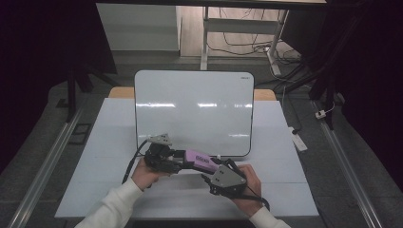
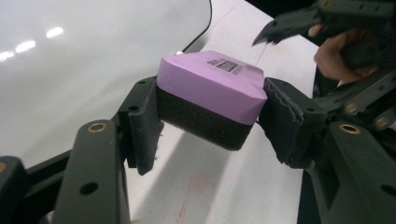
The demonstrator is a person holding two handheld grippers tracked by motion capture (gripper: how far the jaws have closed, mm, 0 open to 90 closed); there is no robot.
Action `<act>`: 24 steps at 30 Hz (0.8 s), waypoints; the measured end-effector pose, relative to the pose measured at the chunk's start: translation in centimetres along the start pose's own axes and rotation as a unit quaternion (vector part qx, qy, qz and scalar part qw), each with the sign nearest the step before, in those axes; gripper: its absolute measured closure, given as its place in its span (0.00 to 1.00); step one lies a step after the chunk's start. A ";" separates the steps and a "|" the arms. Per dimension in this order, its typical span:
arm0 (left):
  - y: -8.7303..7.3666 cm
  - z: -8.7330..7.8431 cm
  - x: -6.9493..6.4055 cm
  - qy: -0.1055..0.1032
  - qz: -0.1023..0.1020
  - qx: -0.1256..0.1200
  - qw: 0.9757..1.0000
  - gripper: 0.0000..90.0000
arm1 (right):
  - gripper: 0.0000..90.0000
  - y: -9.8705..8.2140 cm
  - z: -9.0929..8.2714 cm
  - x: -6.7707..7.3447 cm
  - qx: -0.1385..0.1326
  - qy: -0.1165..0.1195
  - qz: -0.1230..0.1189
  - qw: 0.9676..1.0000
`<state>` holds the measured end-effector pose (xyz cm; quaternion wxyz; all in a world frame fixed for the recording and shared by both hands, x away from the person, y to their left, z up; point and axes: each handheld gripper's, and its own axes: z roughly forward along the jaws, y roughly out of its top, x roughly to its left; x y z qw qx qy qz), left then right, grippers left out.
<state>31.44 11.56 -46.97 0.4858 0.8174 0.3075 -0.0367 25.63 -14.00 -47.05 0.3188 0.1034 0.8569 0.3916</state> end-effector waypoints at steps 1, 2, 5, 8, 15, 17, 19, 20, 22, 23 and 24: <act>0.0 0.0 0.0 -0.002 -0.001 -0.001 1.000 0.45 | 0.45 0.0 0.2 0.1 0.003 -0.004 -0.004 1.000; 0.0 0.1 -0.1 -0.003 -0.003 -0.002 1.000 0.45 | 0.46 0.0 0.3 0.3 0.007 -0.006 -0.007 1.000; 0.1 0.2 -0.1 -0.011 -0.011 -0.006 1.000 0.45 | 0.48 0.0 0.8 0.6 0.014 -0.010 -0.017 1.000; 0.1 0.4 -0.1 -0.030 -0.021 -0.005 0.999 0.44 | 0.50 -0.1 1.1 1.0 0.022 -0.029 -0.037 0.999; 0.1 0.4 -0.2 -0.025 -0.023 -0.006 0.999 0.45 | 0.68 -0.3 1.3 1.5 0.033 -0.060 -0.075 0.995; 0.1 0.3 -0.2 -0.021 -0.021 -0.014 0.999 0.45 | 0.69 -0.3 1.2 1.4 0.029 -0.060 -0.067 0.996; 0.1 0.2 -0.2 -0.012 -0.015 -0.020 1.000 0.40 | 0.69 -0.3 1.1 1.2 0.028 -0.063 -0.062 0.996; 0.1 0.1 -0.2 -0.007 -0.013 -0.023 1.000 0.38 | 0.69 -0.4 1.0 1.0 0.025 -0.063 -0.056 0.996; 0.0 -0.1 -0.3 0.007 -0.007 -0.027 1.000 0.32 | 0.70 -0.5 0.8 0.5 0.014 -0.063 -0.034 0.997; 0.0 -0.2 -0.4 0.015 -0.005 -0.030 0.999 0.30 | 0.70 -0.5 0.7 0.2 0.013 -0.066 -0.019 0.998; 0.0 -0.4 -0.5 0.021 -0.002 -0.032 0.999 0.27 | 0.70 -0.6 0.6 -0.3 0.009 -0.069 -0.005 0.998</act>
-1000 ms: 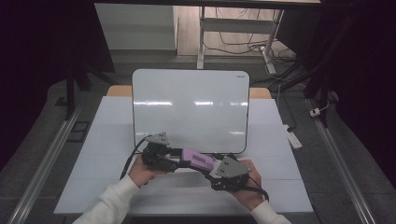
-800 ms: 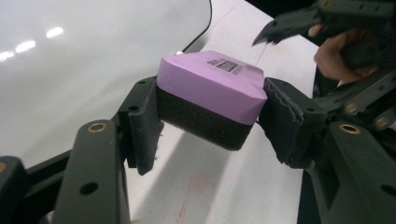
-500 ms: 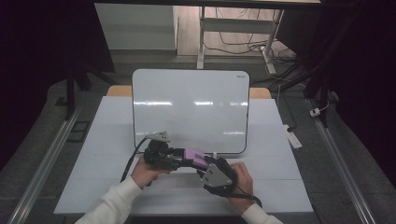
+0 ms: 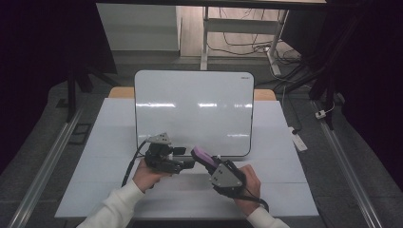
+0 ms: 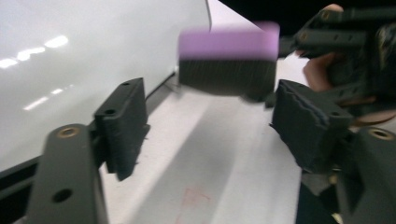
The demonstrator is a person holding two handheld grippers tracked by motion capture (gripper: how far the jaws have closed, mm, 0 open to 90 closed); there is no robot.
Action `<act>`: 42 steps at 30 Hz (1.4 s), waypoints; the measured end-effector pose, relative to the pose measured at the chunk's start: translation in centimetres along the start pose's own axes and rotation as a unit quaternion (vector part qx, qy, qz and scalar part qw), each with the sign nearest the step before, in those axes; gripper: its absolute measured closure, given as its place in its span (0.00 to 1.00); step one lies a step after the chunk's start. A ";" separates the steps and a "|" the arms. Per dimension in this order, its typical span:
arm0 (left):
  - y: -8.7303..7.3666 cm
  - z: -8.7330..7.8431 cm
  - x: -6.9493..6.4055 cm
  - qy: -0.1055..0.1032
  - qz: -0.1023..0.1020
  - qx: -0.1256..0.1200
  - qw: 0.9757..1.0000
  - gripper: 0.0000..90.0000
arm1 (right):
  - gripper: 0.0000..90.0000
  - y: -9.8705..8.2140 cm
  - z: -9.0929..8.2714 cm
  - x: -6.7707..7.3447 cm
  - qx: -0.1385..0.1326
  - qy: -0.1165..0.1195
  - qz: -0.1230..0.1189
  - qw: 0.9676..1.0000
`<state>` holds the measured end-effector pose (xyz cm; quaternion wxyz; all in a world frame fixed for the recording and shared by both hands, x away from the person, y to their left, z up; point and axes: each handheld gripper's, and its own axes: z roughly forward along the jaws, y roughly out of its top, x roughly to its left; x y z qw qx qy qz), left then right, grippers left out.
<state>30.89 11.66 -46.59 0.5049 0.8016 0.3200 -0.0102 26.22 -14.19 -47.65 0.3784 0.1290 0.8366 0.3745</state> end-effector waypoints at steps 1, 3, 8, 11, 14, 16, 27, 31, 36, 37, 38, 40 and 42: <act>-0.1 -0.3 -0.1 0.009 0.006 -0.001 1.000 0.25 | 0.70 -0.1 -0.1 -0.5 0.000 -0.007 0.015 1.000; -0.4 -0.9 -0.4 0.025 0.019 -0.005 0.999 0.23 | 0.70 -0.5 -0.3 -1.7 0.002 -0.024 0.046 0.999; -1.7 -2.7 -0.5 0.049 0.030 0.000 0.998 0.21 | 0.70 -1.7 -0.8 -4.9 0.016 -0.074 0.128 0.989; -2.7 -3.9 -0.5 0.072 0.034 0.000 0.997 0.21 | 0.70 -2.3 -0.9 -6.2 0.024 -0.094 0.164 0.982; -3.7 -5.0 -0.4 0.091 0.035 0.000 0.995 0.20 | 0.70 -2.8 -0.8 -7.1 0.031 -0.106 0.193 0.975; -4.6 -5.7 -0.3 0.106 0.037 0.003 0.994 0.20 | 0.70 -3.0 -0.5 -7.4 0.034 -0.108 0.204 0.972; -8.4 -8.5 0.8 0.147 0.010 0.007 0.989 0.20 | 0.69 -3.5 1.3 -8.4 0.068 -0.125 0.235 0.962; -9.0 -9.1 1.1 0.154 0.001 0.004 0.988 0.20 | 0.68 -3.8 1.9 -8.3 0.072 -0.126 0.233 0.962; -9.4 -9.4 1.4 0.159 -0.008 0.002 0.987 0.20 | 0.65 -3.8 2.0 -8.2 0.070 -0.126 0.229 0.963; -9.5 -9.5 1.4 0.160 -0.008 0.002 0.987 0.20 | 0.60 -3.8 1.9 -8.3 0.069 -0.126 0.229 0.963; -9.5 -9.5 1.5 0.161 -0.008 0.002 0.987 0.20 | 0.54 -3.8 1.8 -8.3 0.065 -0.124 0.229 0.963; -9.7 -9.7 1.6 0.163 -0.009 0.002 0.987 0.20 | 0.49 -3.8 1.3 -8.4 0.047 -0.114 0.234 0.964; -9.8 -9.8 1.7 0.166 -0.011 0.001 0.986 0.19 | 0.47 -3.9 0.6 -8.6 0.027 -0.091 0.242 0.966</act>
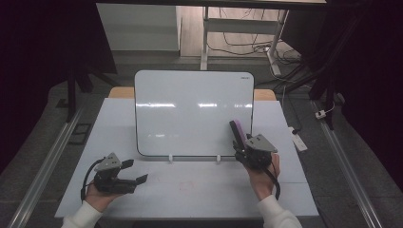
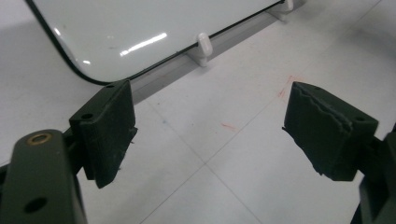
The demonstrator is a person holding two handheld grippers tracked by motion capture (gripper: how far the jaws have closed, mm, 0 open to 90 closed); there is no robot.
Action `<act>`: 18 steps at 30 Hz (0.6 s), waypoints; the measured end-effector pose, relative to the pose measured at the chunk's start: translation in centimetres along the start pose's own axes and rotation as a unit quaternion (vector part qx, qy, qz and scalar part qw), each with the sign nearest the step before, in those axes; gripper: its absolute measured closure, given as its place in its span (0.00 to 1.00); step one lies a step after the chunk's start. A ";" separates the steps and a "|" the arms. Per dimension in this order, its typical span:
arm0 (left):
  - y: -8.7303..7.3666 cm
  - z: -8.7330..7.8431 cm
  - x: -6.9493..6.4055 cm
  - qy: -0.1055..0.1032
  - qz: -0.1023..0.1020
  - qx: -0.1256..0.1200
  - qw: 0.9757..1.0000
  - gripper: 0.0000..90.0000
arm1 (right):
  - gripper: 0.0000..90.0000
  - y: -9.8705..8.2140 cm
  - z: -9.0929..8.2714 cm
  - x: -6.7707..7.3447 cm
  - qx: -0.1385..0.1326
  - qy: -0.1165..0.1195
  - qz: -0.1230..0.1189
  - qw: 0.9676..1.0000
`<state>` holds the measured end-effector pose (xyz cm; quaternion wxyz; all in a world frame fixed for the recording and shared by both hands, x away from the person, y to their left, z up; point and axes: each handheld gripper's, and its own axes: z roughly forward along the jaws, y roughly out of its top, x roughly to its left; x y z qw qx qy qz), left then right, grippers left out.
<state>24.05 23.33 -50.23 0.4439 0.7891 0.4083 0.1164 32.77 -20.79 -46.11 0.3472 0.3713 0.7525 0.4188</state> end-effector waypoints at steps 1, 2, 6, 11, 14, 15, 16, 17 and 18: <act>-0.1 -0.1 0.1 0.002 0.000 0.000 1.000 0.19 | 0.46 0.0 -0.3 -0.2 -0.002 0.018 0.005 1.000; -0.2 -0.2 0.2 0.004 -0.002 0.000 1.000 0.19 | 0.45 -0.1 -0.5 -0.4 -0.002 0.028 0.007 1.000; -0.6 -0.4 0.6 0.005 -0.009 0.002 1.000 0.19 | 0.44 -0.9 -1.4 -1.0 0.010 0.057 0.005 0.998; -0.8 -0.4 1.0 0.005 -0.012 0.010 1.000 0.19 | 0.42 -2.5 -2.8 -2.1 0.019 0.089 0.002 0.996; -0.9 -0.3 1.2 0.004 -0.013 0.014 1.000 0.19 | 0.42 -3.5 -3.7 -2.8 0.024 0.106 0.004 0.994; -0.9 -0.3 1.2 0.005 -0.014 0.015 1.000 0.19 | 0.42 -3.8 -4.0 -2.9 0.025 0.110 0.004 0.994; -0.9 -0.2 1.3 0.004 -0.014 0.015 1.000 0.19 | 0.41 -4.1 -4.2 -3.1 0.026 0.114 -0.001 0.993; -0.9 -0.2 1.3 0.005 -0.015 0.016 1.000 0.19 | 0.41 -4.3 -4.5 -3.2 0.029 0.113 -0.004 0.993; -0.8 -0.2 1.3 0.006 -0.017 0.015 1.000 0.19 | 0.41 -4.6 -4.7 -3.3 0.029 0.113 -0.007 0.993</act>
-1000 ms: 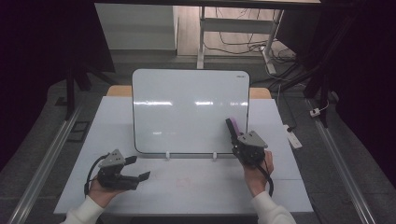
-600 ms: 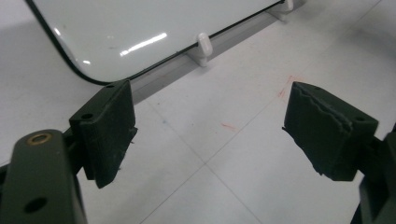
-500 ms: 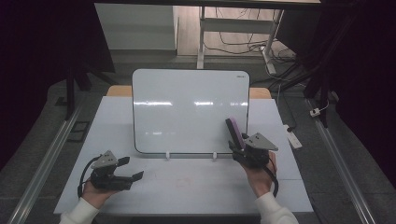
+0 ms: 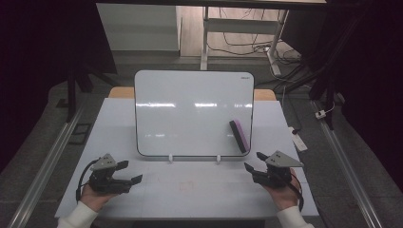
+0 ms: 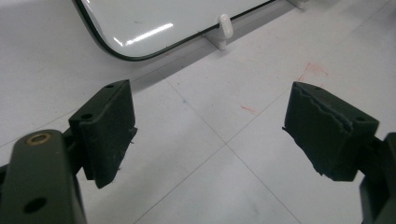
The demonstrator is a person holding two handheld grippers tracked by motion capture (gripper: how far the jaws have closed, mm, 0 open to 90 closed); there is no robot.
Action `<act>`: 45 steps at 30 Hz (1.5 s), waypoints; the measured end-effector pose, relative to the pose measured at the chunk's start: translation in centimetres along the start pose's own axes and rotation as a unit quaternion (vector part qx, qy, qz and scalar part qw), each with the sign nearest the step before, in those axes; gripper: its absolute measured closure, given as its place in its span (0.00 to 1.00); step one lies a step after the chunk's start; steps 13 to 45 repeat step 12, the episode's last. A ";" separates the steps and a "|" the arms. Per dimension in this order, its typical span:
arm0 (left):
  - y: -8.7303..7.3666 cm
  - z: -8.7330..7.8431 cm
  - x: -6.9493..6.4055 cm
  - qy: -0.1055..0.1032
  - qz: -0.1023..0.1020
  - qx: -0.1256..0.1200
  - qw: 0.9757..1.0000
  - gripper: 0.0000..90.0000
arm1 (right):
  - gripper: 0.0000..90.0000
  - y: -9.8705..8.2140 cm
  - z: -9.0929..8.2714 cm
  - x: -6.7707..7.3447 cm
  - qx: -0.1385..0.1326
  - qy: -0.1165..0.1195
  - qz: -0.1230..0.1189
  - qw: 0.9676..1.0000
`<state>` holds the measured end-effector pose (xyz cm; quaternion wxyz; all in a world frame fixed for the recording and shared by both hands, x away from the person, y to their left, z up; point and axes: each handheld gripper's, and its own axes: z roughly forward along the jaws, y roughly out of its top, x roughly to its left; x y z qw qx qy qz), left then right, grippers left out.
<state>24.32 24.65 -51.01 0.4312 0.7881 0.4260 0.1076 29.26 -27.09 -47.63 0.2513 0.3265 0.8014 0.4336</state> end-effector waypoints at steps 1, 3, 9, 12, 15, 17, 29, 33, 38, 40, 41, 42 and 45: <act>0.1 0.0 0.0 0.001 0.001 -0.001 1.000 0.19 | 0.41 -0.3 -0.1 -0.2 0.000 0.004 0.002 1.000; 0.2 0.0 0.0 0.001 0.000 -0.002 1.000 0.19 | 0.41 -0.9 -0.3 -0.5 0.002 0.010 0.006 1.000; 0.3 0.1 0.2 0.002 0.002 -0.002 1.000 0.19 | 0.41 -1.4 -0.4 -0.8 0.001 0.017 0.003 1.000; 0.3 0.1 0.2 0.002 0.002 0.000 1.000 0.19 | 0.41 -1.4 -0.4 -0.7 0.001 0.021 -0.001 1.000; 0.3 0.1 0.2 0.002 0.002 0.000 1.000 0.19 | 0.41 -1.4 -0.4 -0.7 0.001 0.021 -0.001 1.000; 0.3 0.1 0.2 0.002 0.002 0.000 1.000 0.19 | 0.41 -1.4 -0.4 -0.7 0.001 0.021 -0.001 1.000; 0.3 0.1 0.2 0.002 0.002 0.000 1.000 0.19 | 0.41 -1.4 -0.4 -0.7 0.001 0.021 -0.001 1.000; 0.3 0.1 0.2 0.002 0.002 0.000 1.000 0.19 | 0.41 -1.4 -0.4 -0.7 0.001 0.021 -0.001 1.000; 0.3 0.1 0.2 0.002 0.002 0.000 1.000 0.19 | 0.41 -1.4 -0.4 -0.7 0.001 0.021 -0.001 1.000; 0.3 0.1 0.2 0.002 0.002 0.000 1.000 0.19 | 0.41 -1.4 -0.4 -0.7 0.001 0.021 -0.001 1.000; 0.3 0.1 0.2 0.002 0.002 0.000 1.000 0.19 | 0.41 -1.4 -0.4 -0.7 0.001 0.021 -0.001 1.000; 0.3 0.1 0.2 0.002 0.002 0.000 1.000 0.19 | 0.41 -1.4 -0.4 -0.7 0.001 0.021 -0.001 1.000; 0.3 0.1 0.2 0.002 0.002 0.000 1.000 0.19 | 0.41 -1.4 -0.4 -0.7 0.001 0.021 -0.001 1.000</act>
